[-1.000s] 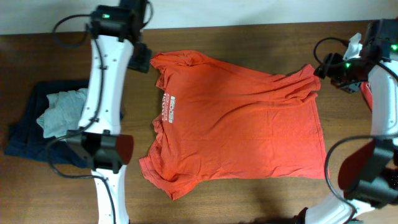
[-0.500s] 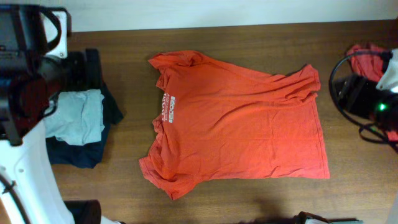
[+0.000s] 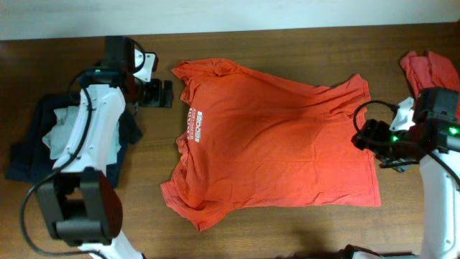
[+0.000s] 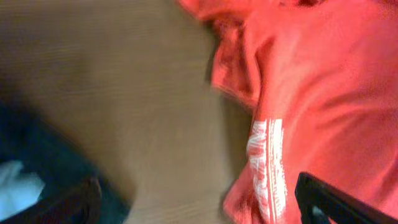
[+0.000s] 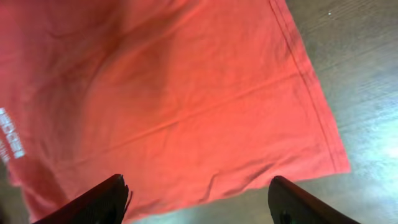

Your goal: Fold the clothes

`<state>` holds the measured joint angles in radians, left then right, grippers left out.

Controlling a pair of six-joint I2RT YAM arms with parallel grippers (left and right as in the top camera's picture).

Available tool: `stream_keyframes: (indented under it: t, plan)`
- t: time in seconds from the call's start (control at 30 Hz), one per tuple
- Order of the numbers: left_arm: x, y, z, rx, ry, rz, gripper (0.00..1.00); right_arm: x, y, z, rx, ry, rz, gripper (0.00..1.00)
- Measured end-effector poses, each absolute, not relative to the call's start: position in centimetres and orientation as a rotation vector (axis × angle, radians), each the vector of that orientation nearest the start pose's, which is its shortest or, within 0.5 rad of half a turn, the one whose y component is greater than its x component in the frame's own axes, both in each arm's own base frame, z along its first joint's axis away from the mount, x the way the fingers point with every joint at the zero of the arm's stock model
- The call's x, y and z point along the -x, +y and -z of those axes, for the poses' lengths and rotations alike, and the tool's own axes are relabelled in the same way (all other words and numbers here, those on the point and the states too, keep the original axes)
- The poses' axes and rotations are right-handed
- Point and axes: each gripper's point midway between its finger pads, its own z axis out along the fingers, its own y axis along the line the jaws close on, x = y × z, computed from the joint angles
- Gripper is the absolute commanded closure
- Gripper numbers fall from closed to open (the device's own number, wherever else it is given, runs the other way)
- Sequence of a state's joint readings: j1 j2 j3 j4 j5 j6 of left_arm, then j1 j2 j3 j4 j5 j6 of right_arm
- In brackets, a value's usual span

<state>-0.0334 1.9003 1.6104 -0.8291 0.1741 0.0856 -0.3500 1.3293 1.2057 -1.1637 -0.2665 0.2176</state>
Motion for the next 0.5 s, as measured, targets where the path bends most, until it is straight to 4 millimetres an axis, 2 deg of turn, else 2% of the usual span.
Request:
stream_keyframes:
  t: [0.03, 0.07, 0.1, 0.13, 0.37, 0.5]
  plan:
    - [-47.5, -5.2, -12.5, -0.237, 2.637, 0.258, 0.19, -27.5, -5.2, -15.8, -0.762, 2.74, -0.357, 0.23]
    - [-48.0, -5.4, -11.9, -0.246, 2.628, 0.276, 0.23, -27.5, -5.2, -15.5, -0.767, 2.745, -0.359, 0.23]
    - [-48.7, -5.9, -11.2, -0.259, 2.614, 0.306, 0.32, -27.5, -5.2, -15.1, -0.778, 2.755, -0.361, 0.23]
    - [-49.5, -6.3, -10.5, -0.279, 2.592, 0.336, 0.34, -27.6, -5.3, -14.8, -0.783, 2.761, -0.363, 0.23]
    - [-52.1, -8.2, -2.6, -0.251, 2.6, 0.499, 0.34, -27.9, -5.4, -14.2, -0.794, 2.775, -0.363, 0.23]
    - [-52.7, -8.8, -1.6, -0.238, 2.578, 0.553, 0.35, -27.9, -5.4, -14.2, -0.795, 2.775, -0.362, 0.23]
